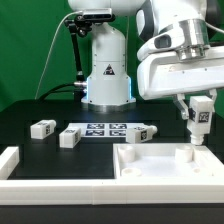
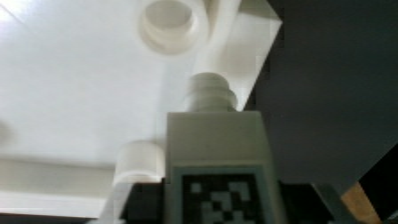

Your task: Assemble one leg

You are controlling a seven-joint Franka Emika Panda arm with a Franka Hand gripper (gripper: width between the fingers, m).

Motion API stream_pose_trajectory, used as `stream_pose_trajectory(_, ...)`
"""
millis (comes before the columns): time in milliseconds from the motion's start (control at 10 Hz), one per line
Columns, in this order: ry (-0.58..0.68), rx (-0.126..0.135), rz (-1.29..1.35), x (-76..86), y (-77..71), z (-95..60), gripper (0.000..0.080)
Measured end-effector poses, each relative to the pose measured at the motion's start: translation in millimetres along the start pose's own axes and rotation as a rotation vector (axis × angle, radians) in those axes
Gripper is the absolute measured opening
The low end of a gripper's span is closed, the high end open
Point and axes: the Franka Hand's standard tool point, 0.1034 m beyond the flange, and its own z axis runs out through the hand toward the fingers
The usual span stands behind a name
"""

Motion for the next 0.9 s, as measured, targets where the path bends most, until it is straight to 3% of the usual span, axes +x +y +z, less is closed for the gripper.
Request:
stream_pose_trajectory(200,0.014,-0.002,-0.024,24.4,8.0,4.8,0.0287)
stream_pose_trajectory(700,0.013,-0.003,-0.043,26.8,9.9,6.8,0.0287)
stream_pose_trajectory(900,0.018,-0.002,-0.052,54.4,16.5,12.5,0.0287)
